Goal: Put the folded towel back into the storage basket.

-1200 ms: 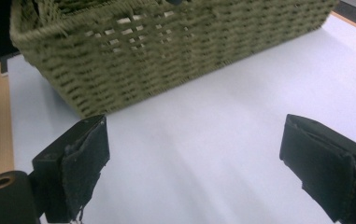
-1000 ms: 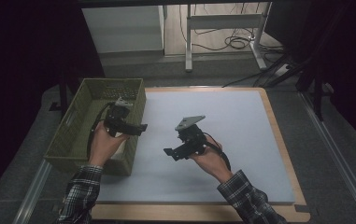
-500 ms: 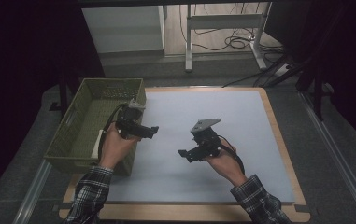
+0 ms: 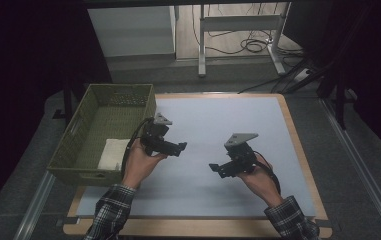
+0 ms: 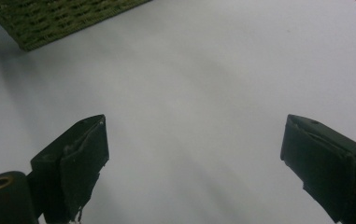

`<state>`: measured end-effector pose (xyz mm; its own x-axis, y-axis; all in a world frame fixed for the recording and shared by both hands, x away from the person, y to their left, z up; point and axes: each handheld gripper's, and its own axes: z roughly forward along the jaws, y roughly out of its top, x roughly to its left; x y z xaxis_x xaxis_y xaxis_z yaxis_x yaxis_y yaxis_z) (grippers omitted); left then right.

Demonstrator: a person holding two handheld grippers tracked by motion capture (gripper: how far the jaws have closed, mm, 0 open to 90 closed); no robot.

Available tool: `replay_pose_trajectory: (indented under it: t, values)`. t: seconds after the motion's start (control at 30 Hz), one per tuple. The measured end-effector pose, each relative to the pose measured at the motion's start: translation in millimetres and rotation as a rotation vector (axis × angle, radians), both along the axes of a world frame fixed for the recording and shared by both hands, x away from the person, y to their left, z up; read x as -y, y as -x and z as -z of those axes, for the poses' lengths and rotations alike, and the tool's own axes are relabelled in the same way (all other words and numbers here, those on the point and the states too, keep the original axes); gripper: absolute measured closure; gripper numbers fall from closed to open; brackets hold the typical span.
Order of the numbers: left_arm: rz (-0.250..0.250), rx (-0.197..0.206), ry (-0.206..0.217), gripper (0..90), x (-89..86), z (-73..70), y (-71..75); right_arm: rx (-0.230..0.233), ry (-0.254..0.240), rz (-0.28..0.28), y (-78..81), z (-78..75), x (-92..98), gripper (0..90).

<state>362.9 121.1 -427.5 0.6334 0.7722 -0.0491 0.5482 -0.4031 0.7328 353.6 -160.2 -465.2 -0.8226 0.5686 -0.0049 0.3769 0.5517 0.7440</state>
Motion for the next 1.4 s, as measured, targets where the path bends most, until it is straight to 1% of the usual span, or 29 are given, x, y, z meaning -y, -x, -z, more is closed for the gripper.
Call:
replay_pose_trajectory:
  t: [0.03, 0.13, 0.2, 0.23, 0.3, 0.33, 0.4, 0.43, 0.47, 0.6, 0.83, 0.87, 0.93, 0.97, 1.0, 1.03, 1.07, 1.1, 1.2, 1.23, 1.27, 1.3, 1.33, 1.37, 1.4]
  values:
    - [0.005, 0.002, 0.006, 3.3, 2.8, 1.3, 1.0, 0.0, 0.0, 0.0, 0.0, 0.0, 0.0, 8.0]
    - [0.019, 0.001, 0.023, 3.3, 11.8, 6.7, 4.5, 0.009, 0.008, 0.015, 3.6, 2.2, 11.2, 8.0]
    - [0.033, 0.0, 0.022, 3.3, 18.5, 11.8, 8.0, 0.006, 0.003, 0.022, 5.6, 3.1, 17.2, 7.9]
    - [0.035, 0.002, 0.021, 3.3, 20.1, 13.5, 9.2, 0.007, 0.001, 0.029, 7.7, 4.1, 24.0, 7.9]
    - [0.039, 0.0, 0.017, 3.2, 22.0, 15.4, 10.8, 0.009, 0.001, 0.033, 8.6, 4.4, 26.6, 7.9]
    - [0.047, 0.001, 0.014, 3.2, 25.2, 19.5, 14.2, 0.009, -0.005, 0.043, 10.9, 5.6, 34.6, 7.9]
    - [0.055, 0.003, 0.008, 3.1, 27.8, 23.0, 18.1, 0.009, -0.007, 0.052, 12.7, 6.4, 41.0, 7.9]
    - [0.055, 0.003, 0.008, 3.1, 27.8, 23.0, 18.1, 0.009, -0.007, 0.052, 12.7, 6.4, 41.0, 7.9]
    - [0.061, 0.005, 0.016, 3.1, 29.3, 26.0, 22.6, 0.011, -0.011, 0.065, 15.0, 7.2, 49.1, 7.9]
    - [0.071, 0.006, 0.03, 3.2, 29.4, 31.0, 31.1, 0.016, -0.014, 0.081, 19.9, 8.3, 61.1, 7.9]
    - [0.078, 0.002, 0.035, 3.2, 27.5, 45.4, 45.0, 0.021, -0.009, 0.107, 28.8, 13.7, 78.1, 7.9]
    - [0.078, 0.002, 0.035, 3.2, 27.5, 45.4, 45.0, 0.021, -0.009, 0.107, 28.8, 13.7, 78.1, 7.9]
    - [0.074, 0.002, 0.022, 3.2, 26.4, 54.8, 50.9, 0.023, -0.003, 0.116, 32.7, 18.8, 84.4, 7.9]
    - [0.074, 0.002, 0.022, 3.2, 26.4, 54.8, 50.9, 0.022, -0.001, 0.121, 33.8, 20.4, 85.9, 7.9]
    - [0.074, 0.001, 0.027, 3.2, 25.3, 59.7, 54.3, 0.02, 0.002, 0.123, 35.0, 21.9, 87.4, 7.9]
    - [0.074, 0.001, 0.027, 3.2, 25.3, 59.7, 54.3, 0.02, 0.002, 0.123, 35.0, 21.9, 87.4, 7.9]
    - [0.073, 0.001, 0.025, 3.2, 24.4, 64.3, 58.0, 0.024, 0.011, 0.127, 37.5, 25.2, 89.9, 7.9]
    - [0.073, 0.001, 0.025, 3.2, 24.4, 64.3, 58.0, 0.024, 0.011, 0.127, 37.5, 25.2, 89.9, 7.9]
    - [0.07, 0.0, 0.023, 3.1, 22.5, 73.2, 65.4, 0.022, 0.016, 0.135, 41.7, 32.5, 94.9, 6.2]
    - [0.07, 0.0, 0.023, 3.1, 22.5, 73.2, 65.4, 0.022, 0.016, 0.135, 41.7, 32.5, 94.9, 6.2]
    - [0.071, -0.005, 0.032, 2.9, 21.2, 77.9, 68.6, 0.019, 0.02, 0.139, 43.5, 36.4, 96.9, 5.8]
    - [0.071, -0.005, 0.032, 2.9, 21.2, 77.9, 68.6, 0.019, 0.02, 0.139, 43.5, 36.4, 96.9, 5.8]
    - [0.069, -0.008, 0.035, 2.9, 20.6, 80.3, 70.1, 0.014, 0.021, 0.142, 44.7, 40.3, 98.8, 5.5]
    - [0.069, -0.015, 0.039, 2.9, 19.4, 85.5, 72.5, 0.013, 0.024, 0.143, 45.1, 42.2, 99.8, 5.3]
    - [0.069, -0.015, 0.039, 2.7, 19.4, 85.5, 72.5, 0.013, 0.024, 0.143, 45.1, 42.2, 99.8, 5.3]
